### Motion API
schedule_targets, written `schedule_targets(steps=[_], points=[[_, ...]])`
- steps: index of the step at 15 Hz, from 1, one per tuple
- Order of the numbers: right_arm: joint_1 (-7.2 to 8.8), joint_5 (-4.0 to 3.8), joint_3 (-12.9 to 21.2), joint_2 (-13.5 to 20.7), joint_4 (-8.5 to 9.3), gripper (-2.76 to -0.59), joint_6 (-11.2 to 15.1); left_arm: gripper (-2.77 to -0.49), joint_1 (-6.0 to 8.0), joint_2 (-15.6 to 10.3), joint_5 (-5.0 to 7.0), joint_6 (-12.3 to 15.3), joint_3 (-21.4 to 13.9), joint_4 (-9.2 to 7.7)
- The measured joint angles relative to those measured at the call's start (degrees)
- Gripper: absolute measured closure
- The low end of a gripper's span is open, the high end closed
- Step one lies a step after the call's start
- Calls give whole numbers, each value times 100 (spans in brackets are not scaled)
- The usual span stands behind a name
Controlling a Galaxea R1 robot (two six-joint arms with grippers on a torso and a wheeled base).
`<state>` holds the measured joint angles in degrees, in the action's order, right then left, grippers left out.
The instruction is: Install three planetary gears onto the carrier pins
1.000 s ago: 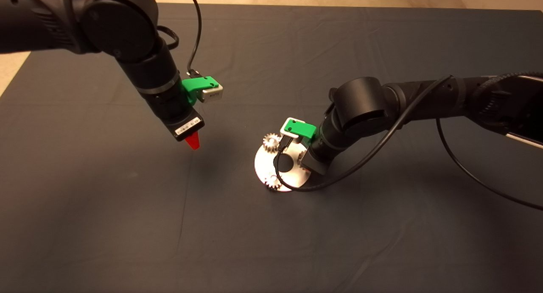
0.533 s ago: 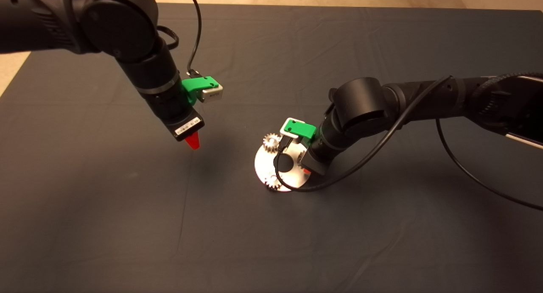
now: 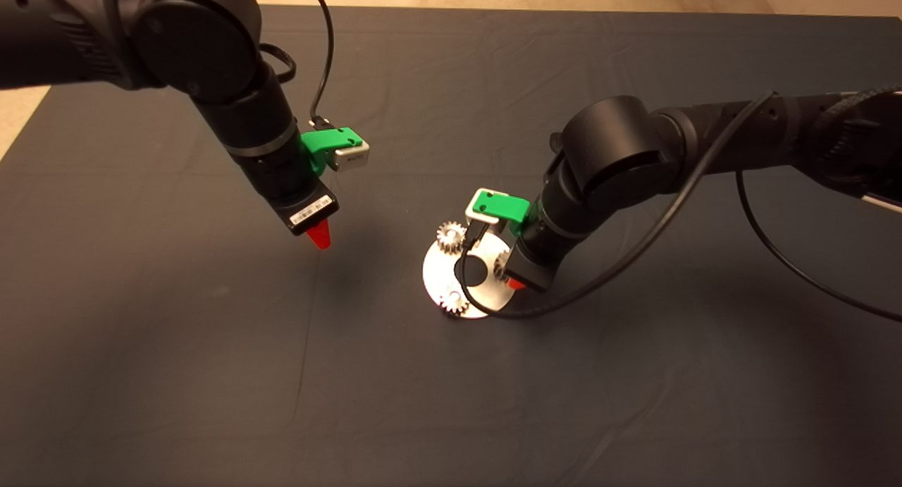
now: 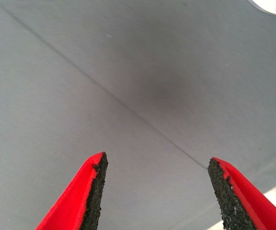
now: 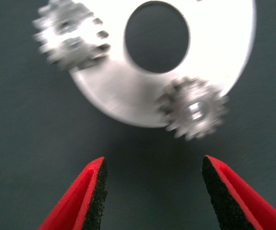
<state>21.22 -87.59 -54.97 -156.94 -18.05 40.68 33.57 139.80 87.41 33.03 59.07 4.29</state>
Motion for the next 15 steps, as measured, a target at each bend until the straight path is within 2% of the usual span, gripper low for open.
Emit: schedule_targets(steps=[1,4,5,7,8,11,12,15], points=[[24,7,328,62,139,-144,216,-146,0,-2,2,18,-117,-2],[68,2,1185,176,376,-144,1157,-146,-1,-63,-13,211,-638,-18],[88,-9,1374,190,435,-144,1359,-146,-1,-103,-12,250,-749,-22],[134,-2,1629,209,519,-144,1568,-146,-1,-124,4,338,-952,-13],[174,-4,1791,251,564,-144,1714,-146,-1,-124,4,422,-1172,-4],[182,-17,2182,284,679,-144,2162,-146,-1,-127,-18,1020,-2205,0],[184,-12,2377,281,747,-144,2417,-146,-1,-160,-15,1321,-2501,23],[216,-26,2709,232,887,-144,2883,-146,-4,-352,-2,1838,-3257,135]])
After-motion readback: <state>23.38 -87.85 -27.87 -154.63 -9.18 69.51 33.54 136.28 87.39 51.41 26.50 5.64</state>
